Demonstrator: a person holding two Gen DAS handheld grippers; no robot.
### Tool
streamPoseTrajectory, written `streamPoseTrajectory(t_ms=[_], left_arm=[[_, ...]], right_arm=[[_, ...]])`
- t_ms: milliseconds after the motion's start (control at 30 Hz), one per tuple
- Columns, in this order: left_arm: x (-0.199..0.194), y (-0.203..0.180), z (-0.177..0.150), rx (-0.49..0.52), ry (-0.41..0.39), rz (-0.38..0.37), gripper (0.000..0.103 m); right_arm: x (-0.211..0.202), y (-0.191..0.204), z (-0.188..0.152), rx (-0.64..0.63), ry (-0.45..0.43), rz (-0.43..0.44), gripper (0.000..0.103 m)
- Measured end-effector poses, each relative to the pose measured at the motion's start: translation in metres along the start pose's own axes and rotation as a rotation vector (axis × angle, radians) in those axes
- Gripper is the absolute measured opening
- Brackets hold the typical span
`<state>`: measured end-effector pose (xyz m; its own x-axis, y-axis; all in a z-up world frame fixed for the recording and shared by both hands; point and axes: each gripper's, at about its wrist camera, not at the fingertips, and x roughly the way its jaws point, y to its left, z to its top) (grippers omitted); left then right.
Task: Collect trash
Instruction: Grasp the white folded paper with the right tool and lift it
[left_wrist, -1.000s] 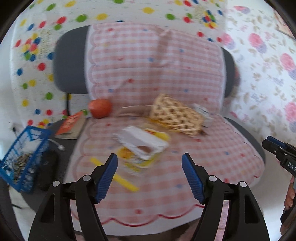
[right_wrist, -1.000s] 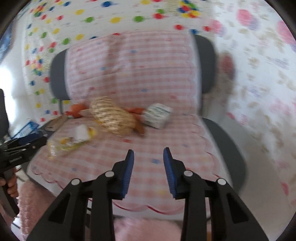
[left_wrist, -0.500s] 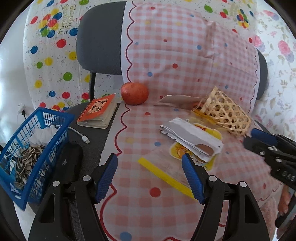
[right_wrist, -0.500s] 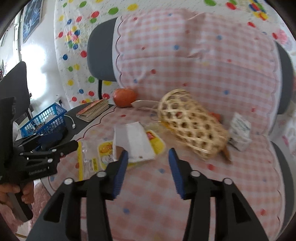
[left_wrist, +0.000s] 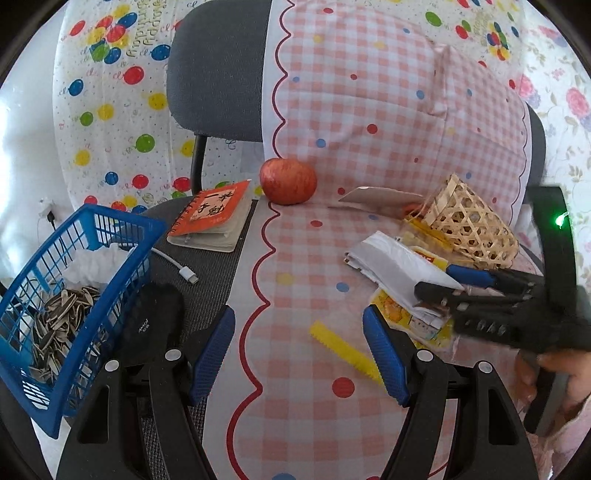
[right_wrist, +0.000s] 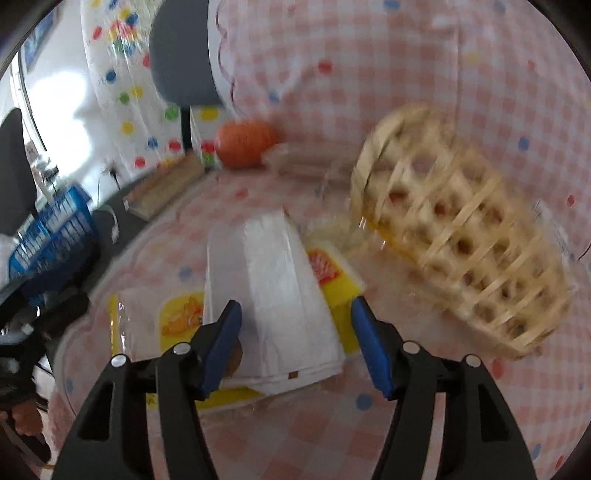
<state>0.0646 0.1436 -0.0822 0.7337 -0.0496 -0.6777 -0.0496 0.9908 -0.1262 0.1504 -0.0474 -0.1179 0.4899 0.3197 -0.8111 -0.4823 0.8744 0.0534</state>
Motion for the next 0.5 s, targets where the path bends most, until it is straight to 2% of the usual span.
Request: streamPoseTrajectory(t_ms=[67, 167, 200, 233, 267, 333, 433, 500], left_arm=[[-0.001, 0.0, -0.001, 0.001, 0.001, -0.002, 0.072], [-0.002, 0.0, -0.004, -0.002, 0.005, 0.002, 0.072], [-0.003, 0.0, -0.005, -0.004, 0.007, 0.001, 0.072], [-0.004, 0.0, -0.006, -0.005, 0.008, 0.001, 0.072], [-0.005, -0.001, -0.007, -0.003, 0.008, 0.002, 0.072], [-0.008, -0.002, -0.008, 0.006, 0.011, 0.004, 0.072], [-0.013, -0.004, -0.009, 0.012, 0.012, 0.004, 0.072], [-0.016, -0.006, -0.009, 0.021, 0.009, 0.003, 0.072]], right_arm=[[-0.001, 0.01, -0.006, -0.062, -0.003, -0.042, 0.061], [-0.005, 0.013, -0.012, -0.067, -0.002, -0.042, 0.061], [-0.007, 0.015, -0.014, -0.076, -0.007, -0.042, 0.056], [-0.009, 0.016, -0.015, -0.079, -0.016, -0.043, 0.045], [-0.012, 0.017, -0.016, -0.08, -0.024, -0.047, 0.04], [-0.019, 0.016, -0.017, -0.057, -0.035, -0.013, 0.018], [-0.032, 0.008, -0.017, 0.01, -0.067, 0.062, 0.008], [-0.051, 0.006, -0.015, 0.027, -0.117, 0.089, 0.006]])
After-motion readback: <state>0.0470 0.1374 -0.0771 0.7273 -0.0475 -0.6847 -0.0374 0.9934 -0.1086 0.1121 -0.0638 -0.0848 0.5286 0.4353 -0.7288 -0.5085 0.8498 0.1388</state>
